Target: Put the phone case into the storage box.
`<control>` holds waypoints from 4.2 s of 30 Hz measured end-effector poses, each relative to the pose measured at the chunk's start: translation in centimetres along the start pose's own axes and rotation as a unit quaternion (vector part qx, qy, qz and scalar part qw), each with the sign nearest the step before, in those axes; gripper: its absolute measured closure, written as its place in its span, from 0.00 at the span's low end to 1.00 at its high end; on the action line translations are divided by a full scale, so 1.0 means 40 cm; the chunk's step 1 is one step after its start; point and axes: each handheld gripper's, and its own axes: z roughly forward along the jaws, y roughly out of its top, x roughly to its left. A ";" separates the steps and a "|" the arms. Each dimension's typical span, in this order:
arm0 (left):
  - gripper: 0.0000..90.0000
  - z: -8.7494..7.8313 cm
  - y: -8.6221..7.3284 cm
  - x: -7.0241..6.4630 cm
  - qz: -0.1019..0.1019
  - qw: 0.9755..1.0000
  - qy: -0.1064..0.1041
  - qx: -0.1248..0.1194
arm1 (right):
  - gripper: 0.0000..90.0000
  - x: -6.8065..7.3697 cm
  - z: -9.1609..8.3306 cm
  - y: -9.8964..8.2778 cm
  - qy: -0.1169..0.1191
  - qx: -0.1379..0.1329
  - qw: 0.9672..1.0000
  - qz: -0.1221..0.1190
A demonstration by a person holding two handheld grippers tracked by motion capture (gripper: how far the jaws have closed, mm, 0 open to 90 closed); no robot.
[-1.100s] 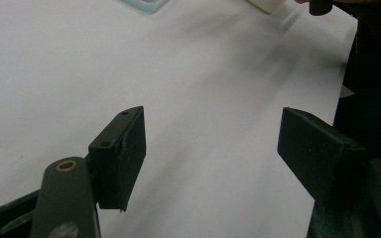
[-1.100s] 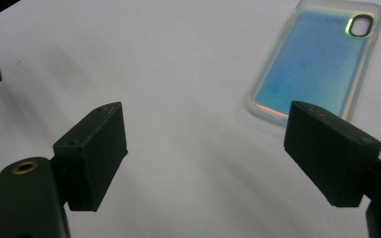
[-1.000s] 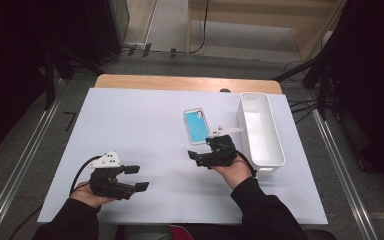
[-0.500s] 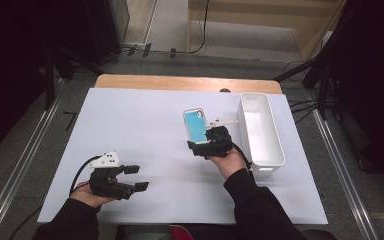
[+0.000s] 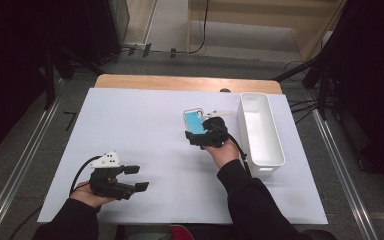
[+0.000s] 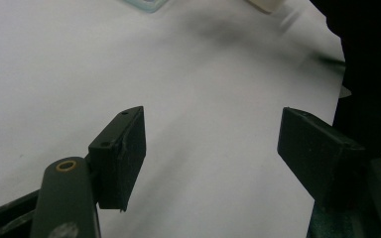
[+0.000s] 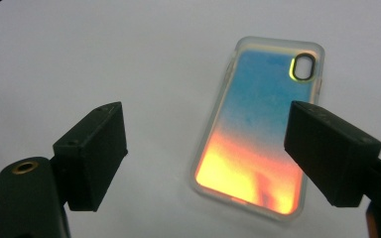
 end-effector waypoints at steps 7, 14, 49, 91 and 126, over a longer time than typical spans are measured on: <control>0.30 0.000 0.000 0.000 0.000 1.000 -0.001 0.000 | 0.17 -0.005 0.020 0.019 -0.013 -0.005 1.000 0.010; 0.30 0.000 -0.001 0.000 0.001 1.000 -0.001 -0.001 | 0.17 -0.020 0.042 0.035 -0.026 -0.009 0.999 0.020; 0.30 0.000 -0.001 0.000 0.001 1.000 -0.003 0.002 | 0.00 -0.041 0.100 0.084 -0.056 -0.024 0.996 0.058; 0.30 0.002 -0.001 -0.001 0.003 1.000 -0.003 0.003 | 0.00 -0.028 0.169 -0.001 -0.094 -0.014 0.993 0.071; 0.30 0.003 -0.001 -0.001 0.004 1.000 -0.004 0.005 | 0.07 -0.010 0.195 -0.004 -0.142 0.036 0.989 0.027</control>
